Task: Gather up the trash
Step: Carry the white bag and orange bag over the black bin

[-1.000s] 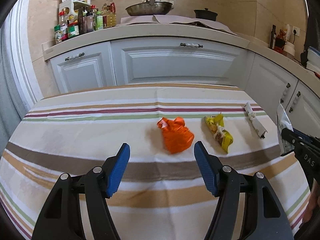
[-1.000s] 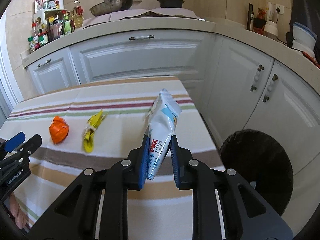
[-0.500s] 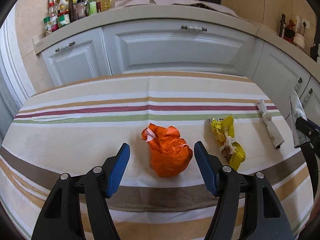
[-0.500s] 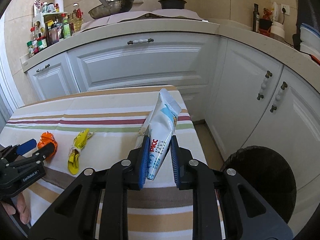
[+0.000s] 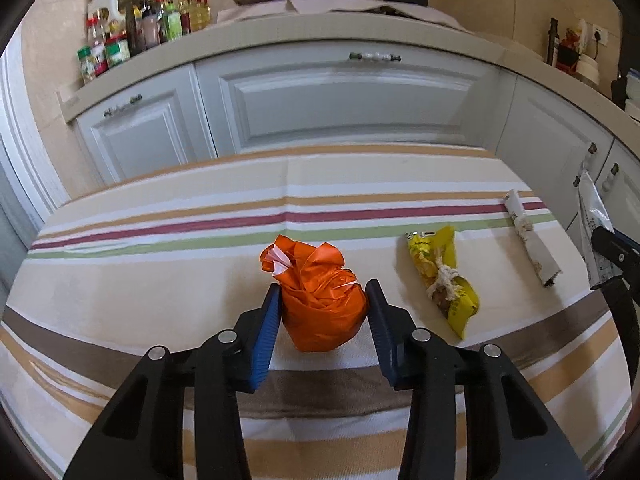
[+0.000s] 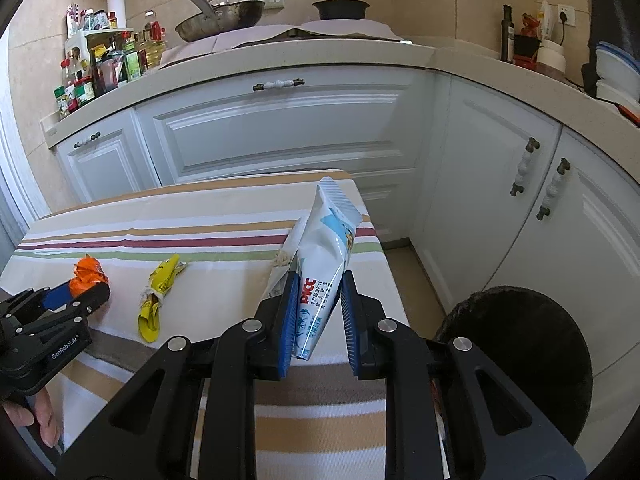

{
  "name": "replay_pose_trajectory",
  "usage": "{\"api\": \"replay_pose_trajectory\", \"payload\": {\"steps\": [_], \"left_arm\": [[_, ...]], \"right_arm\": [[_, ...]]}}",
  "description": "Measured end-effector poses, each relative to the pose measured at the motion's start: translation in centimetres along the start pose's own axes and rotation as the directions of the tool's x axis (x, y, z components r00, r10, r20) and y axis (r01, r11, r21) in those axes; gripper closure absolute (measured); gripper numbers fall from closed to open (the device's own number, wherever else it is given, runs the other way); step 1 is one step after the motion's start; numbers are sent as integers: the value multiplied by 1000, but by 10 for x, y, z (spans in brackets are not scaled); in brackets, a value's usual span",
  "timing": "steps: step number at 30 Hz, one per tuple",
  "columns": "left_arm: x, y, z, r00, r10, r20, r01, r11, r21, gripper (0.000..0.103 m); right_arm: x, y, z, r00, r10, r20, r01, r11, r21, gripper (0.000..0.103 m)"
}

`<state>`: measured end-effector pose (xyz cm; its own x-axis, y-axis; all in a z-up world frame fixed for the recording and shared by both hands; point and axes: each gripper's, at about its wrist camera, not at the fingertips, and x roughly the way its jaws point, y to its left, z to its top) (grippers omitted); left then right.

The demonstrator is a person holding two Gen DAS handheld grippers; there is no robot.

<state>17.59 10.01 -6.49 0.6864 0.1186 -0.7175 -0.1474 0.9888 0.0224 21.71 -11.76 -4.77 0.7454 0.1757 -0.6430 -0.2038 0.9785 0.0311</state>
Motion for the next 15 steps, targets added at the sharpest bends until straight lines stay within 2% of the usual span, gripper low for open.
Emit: {"api": "replay_pose_trajectory", "payload": {"steps": [15], "left_arm": [[-69, -22, -10, 993, -41, 109, 40, 999, 5, 60]], "right_arm": [[-61, -10, -22, 999, -2, 49, 2, 1000, 8, 82]]}}
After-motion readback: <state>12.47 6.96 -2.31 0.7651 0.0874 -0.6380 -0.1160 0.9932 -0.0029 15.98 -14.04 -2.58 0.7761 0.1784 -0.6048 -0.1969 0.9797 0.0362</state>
